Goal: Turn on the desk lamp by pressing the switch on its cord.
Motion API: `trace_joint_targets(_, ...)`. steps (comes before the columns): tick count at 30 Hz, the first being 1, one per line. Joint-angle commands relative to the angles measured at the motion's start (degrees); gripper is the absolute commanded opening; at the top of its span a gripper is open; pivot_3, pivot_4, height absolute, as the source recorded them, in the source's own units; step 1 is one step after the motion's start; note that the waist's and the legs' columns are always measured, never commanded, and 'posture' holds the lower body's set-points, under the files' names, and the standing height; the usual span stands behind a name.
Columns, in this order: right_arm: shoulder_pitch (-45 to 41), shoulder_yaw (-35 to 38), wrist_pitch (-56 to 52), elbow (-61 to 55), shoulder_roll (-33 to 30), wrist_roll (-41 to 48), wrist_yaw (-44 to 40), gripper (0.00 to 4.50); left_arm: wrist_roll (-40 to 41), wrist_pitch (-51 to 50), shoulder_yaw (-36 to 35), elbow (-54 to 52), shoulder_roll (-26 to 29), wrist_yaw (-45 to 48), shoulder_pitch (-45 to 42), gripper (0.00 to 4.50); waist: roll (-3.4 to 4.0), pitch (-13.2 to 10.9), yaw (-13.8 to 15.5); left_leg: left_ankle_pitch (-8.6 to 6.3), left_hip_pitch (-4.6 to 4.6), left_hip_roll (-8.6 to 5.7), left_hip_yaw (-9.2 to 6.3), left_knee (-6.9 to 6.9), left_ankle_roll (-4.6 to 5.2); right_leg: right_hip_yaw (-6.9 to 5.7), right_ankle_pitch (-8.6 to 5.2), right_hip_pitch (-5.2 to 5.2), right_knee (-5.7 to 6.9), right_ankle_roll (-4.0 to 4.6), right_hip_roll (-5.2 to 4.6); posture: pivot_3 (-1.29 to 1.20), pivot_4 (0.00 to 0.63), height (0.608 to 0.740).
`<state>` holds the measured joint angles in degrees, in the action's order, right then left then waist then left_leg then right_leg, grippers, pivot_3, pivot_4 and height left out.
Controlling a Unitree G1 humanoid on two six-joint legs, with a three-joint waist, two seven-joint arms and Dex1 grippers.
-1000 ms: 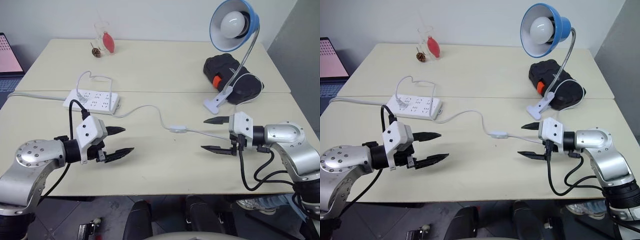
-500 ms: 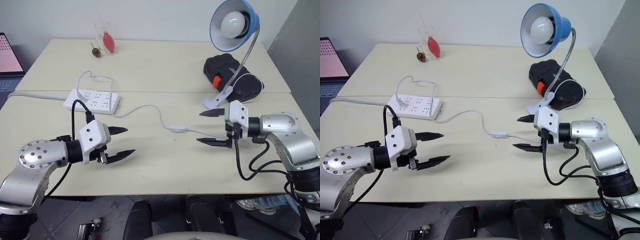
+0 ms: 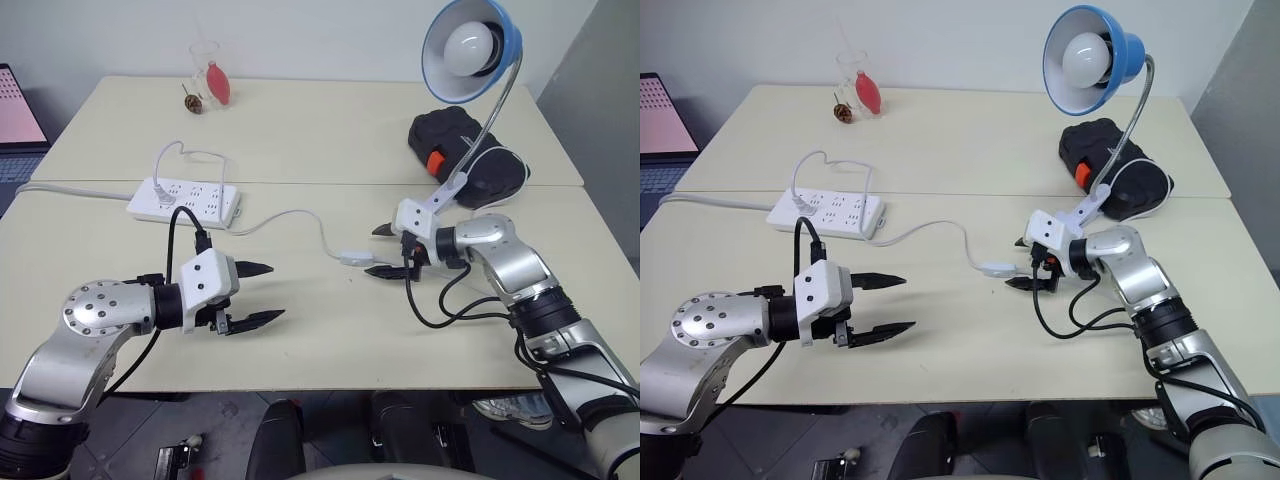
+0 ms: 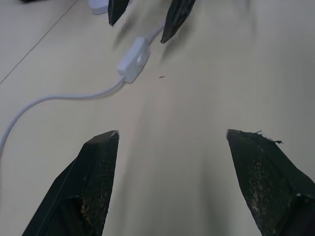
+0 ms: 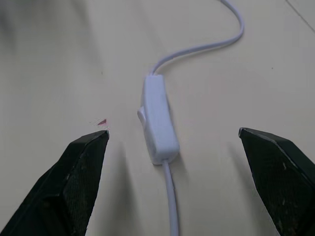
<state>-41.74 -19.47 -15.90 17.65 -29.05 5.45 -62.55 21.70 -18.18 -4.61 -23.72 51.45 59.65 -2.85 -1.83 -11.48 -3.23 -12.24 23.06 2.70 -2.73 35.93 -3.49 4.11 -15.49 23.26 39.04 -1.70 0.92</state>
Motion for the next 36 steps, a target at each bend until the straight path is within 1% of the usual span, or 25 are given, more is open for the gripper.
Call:
trace_joint_targets(1,-3.6,-1.1,3.8,4.9,1.5,-2.4,-1.4,4.42,-1.0,2.3,0.1,-0.4,-0.3,0.0,0.4,3.62,0.00,0.0,0.0,0.00,0.00,0.00,0.01,0.00,0.00,0.01,0.00,0.00,-0.01,0.00,0.00,0.00,0.150,0.740)
trace_joint_targets(6,-4.9,-1.8,5.5,8.7,3.0,-4.0,-2.6,4.42,-1.9,3.2,0.3,0.1,-0.5,0.0,0.8,3.62,0.01,0.0,0.0,0.00,-0.03,0.00,-0.01,0.00,0.00,0.00,0.00,0.00,0.03,0.00,0.01,0.00,0.150,0.740)
trace_joint_targets(9,-5.2,-1.7,6.1,10.1,3.7,-4.9,-2.5,3.96,-2.0,3.6,0.1,0.4,-0.7,-0.2,1.1,3.62,0.01,0.0,0.0,0.00,-0.03,0.00,0.00,0.01,0.00,0.01,0.01,0.00,0.03,0.00,0.01,0.00,0.150,0.740)
trace_joint_targets(11,-5.3,-1.6,6.7,10.8,3.8,-5.4,-2.6,3.43,-2.0,3.8,0.0,0.6,-0.7,-0.3,1.2,3.62,0.01,0.0,0.0,0.00,-0.03,0.00,0.00,0.01,0.00,0.01,0.01,0.00,0.02,-0.01,0.01,0.00,0.150,0.740)
trace_joint_targets(12,-5.4,-1.6,6.8,11.0,3.8,-5.5,-2.8,3.09,-2.1,3.8,0.1,0.7,-0.8,-0.3,1.2,3.62,0.01,0.0,0.0,0.00,-0.03,0.00,0.00,0.01,0.00,0.00,0.01,0.00,0.03,-0.01,0.01,0.00,0.150,0.740)
trace_joint_targets(17,-5.3,-1.6,7.2,10.9,3.5,-6.0,-3.9,1.90,-2.2,4.0,0.3,1.3,-0.9,-0.2,0.6,3.62,0.01,0.0,0.0,0.00,-0.03,0.00,-0.01,0.01,0.00,0.00,0.01,0.00,0.03,0.00,0.01,0.00,0.150,0.740)
trace_joint_targets(18,-5.3,-1.5,7.3,10.9,3.5,-6.1,-4.1,1.72,-2.2,4.0,0.3,1.4,-1.0,-0.2,0.4,3.62,0.01,0.0,0.0,0.00,-0.03,0.00,-0.01,0.01,0.00,0.00,0.01,-0.01,0.03,0.00,0.01,0.00,0.150,0.740)
trace_joint_targets(20,-5.1,-1.4,7.1,10.3,3.3,-6.2,-4.6,1.12,-2.3,4.0,0.5,1.8,-1.1,-0.2,-0.1,3.62,0.01,0.0,0.0,0.00,-0.03,0.00,-0.01,0.01,0.00,0.00,0.01,-0.01,0.03,-0.01,0.01,0.00,0.150,0.740)
trace_joint_targets(23,-4.8,-1.0,6.2,8.3,3.0,-5.7,-5.7,0.40,-2.1,3.8,0.6,2.2,-1.8,-0.5,-1.1,3.62,0.01,0.0,0.0,0.00,-0.03,0.00,-0.02,0.02,0.00,-0.01,0.02,-0.01,0.04,-0.02,0.01,0.00,0.150,0.740)
trace_joint_targets(25,-4.5,-0.7,5.0,6.4,2.7,-5.1,-6.6,0.38,-1.8,3.3,0.6,2.4,-2.3,-0.8,-2.0,3.62,0.01,0.0,0.0,0.00,-0.03,0.00,-0.02,0.02,0.00,-0.01,0.02,-0.01,0.04,-0.02,0.01,0.00,0.150,0.740)
trace_joint_targets(29,-2.4,-0.7,1.2,-2.1,1.2,-3.5,-9.1,0.38,-0.6,1.0,1.5,2.0,-3.6,-1.0,-5.3,3.62,0.02,0.0,0.0,0.00,-0.02,0.00,-0.03,0.02,0.00,-0.01,0.02,-0.01,0.04,-0.03,0.01,0.00,0.150,0.740)
trace_joint_targets(33,-0.9,-1.1,-3.2,-10.0,0.2,-2.0,-10.1,0.38,-0.7,-0.8,3.9,2.7,-4.4,-0.2,-9.3,3.62,0.02,0.0,0.0,0.00,0.00,-0.02,-0.06,0.02,0.00,-0.03,0.02,-0.02,0.03,-0.03,0.01,0.00,0.150,0.740)
trace_joint_targets(36,-0.5,-1.5,-5.0,-13.1,0.0,-1.9,-10.0,0.38,-1.5,-1.3,6.3,3.7,-5.2,0.4,-12.0,3.62,0.02,0.0,0.0,0.00,-0.01,-0.02,-0.07,0.03,0.00,-0.03,0.03,-0.03,0.03,-0.04,0.01,0.00,0.150,0.740)
